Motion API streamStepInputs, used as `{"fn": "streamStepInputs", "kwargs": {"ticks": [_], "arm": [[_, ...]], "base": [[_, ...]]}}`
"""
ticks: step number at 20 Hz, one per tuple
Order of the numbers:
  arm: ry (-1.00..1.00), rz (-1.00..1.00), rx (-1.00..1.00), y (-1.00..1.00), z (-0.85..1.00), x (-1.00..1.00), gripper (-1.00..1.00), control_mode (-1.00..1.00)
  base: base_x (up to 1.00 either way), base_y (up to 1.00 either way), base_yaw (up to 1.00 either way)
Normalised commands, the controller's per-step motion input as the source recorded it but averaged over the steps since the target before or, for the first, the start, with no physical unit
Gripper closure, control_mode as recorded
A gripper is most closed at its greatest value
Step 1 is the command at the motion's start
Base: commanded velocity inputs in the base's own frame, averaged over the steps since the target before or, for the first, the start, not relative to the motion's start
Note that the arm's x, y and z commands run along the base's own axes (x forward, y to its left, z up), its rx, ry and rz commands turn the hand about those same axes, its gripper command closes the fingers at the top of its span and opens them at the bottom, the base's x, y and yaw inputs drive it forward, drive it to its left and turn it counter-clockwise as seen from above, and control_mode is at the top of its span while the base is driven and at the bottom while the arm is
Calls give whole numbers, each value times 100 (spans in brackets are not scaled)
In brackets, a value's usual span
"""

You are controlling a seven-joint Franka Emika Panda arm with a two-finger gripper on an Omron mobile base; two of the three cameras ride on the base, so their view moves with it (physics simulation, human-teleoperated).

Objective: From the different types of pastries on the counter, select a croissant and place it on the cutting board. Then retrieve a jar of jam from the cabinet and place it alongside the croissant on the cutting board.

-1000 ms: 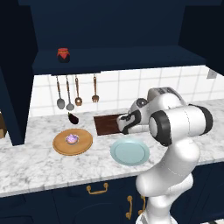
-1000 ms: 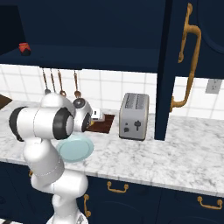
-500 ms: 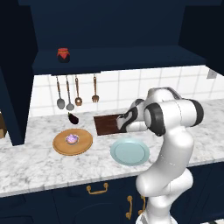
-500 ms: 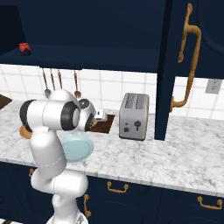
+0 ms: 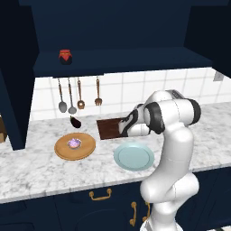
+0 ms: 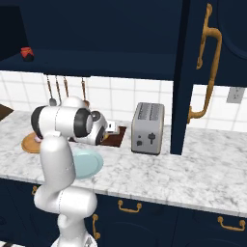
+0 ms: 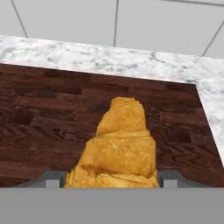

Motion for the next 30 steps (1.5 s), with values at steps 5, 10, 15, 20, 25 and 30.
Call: {"fn": "streamStepInputs", "kwargs": {"ticks": [5, 10, 15, 20, 25, 30], "arm": [[0, 0, 1, 0, -15, 27, 100, -100], [0, 0, 0, 0, -2, 3, 100, -100], [0, 0, 0, 3, 0, 0, -100, -100], [0, 0, 0, 0, 0, 0, -100, -100], [-1, 0, 4, 0, 13, 0, -100, -100], [-6, 0, 0, 0, 49, -16, -100, -100]], "base": [[0, 0, 0], [0, 0, 0], [0, 0, 0], [0, 0, 0], [0, 0, 0], [0, 0, 0]]}}
